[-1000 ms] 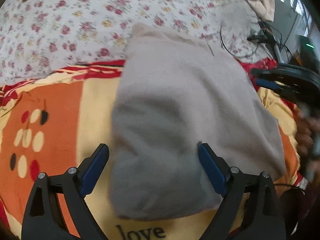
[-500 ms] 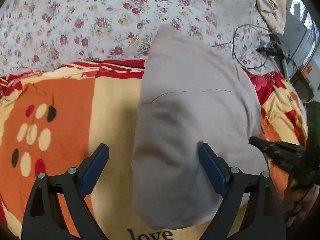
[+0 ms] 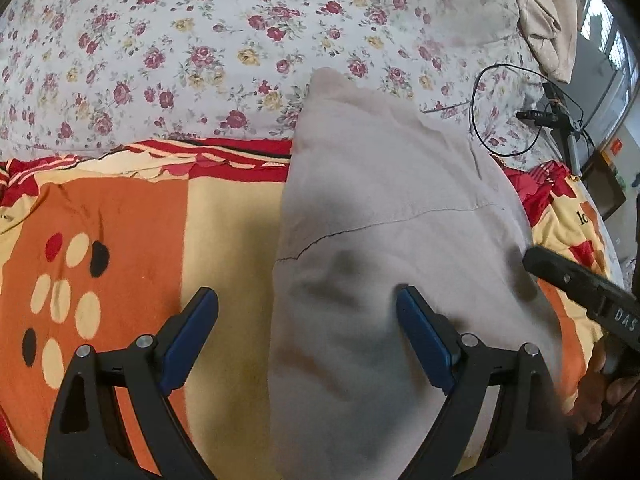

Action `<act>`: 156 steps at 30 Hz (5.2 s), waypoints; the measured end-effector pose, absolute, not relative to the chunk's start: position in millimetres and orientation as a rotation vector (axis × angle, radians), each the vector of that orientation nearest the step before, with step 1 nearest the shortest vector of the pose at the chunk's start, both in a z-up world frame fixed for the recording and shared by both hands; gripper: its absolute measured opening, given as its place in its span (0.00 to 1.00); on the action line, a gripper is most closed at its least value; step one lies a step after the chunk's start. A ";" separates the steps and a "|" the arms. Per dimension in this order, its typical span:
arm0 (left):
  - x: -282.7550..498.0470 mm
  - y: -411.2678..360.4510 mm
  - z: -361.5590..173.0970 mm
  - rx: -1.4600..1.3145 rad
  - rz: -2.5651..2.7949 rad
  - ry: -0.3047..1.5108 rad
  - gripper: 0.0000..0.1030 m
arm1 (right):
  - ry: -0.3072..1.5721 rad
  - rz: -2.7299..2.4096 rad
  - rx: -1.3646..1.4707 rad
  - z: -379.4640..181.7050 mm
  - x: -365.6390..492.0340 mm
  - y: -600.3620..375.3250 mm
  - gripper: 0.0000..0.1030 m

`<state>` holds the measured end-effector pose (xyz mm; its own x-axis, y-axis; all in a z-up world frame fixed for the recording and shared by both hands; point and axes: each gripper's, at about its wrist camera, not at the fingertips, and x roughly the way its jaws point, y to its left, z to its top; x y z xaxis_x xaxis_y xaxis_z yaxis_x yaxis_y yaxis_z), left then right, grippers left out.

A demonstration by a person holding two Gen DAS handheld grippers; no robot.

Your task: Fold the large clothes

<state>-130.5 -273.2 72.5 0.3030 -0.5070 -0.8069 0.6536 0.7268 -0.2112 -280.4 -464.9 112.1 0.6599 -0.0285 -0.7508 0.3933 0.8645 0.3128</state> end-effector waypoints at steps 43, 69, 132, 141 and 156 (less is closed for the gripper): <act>-83.2 -304.4 42.7 0.056 -1.075 1.255 0.89 | 0.824 -0.032 0.779 42.4 -256.1 -523.8 0.83; -85.3 -274.9 80.1 -0.020 -1.176 1.214 0.32 | 0.745 0.096 0.794 80.0 -240.1 -495.0 0.30; -124.4 -170.1 57.9 0.181 -0.576 0.931 0.84 | 0.970 -0.196 0.343 54.2 -203.3 -347.1 0.62; -162.8 -138.0 93.7 0.216 -0.579 0.900 0.83 | 0.929 -0.177 0.231 113.9 -244.8 -318.3 0.65; -198.5 -110.2 55.4 0.234 -0.547 0.966 0.86 | 1.040 -0.116 0.089 63.3 -290.3 -268.0 0.63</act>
<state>-198.5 -110.1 55.4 0.4474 -0.3354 -0.8290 0.5379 0.8415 -0.0502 -290.3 -268.0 63.3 0.5007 -0.0540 -0.8639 0.1383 0.9902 0.0182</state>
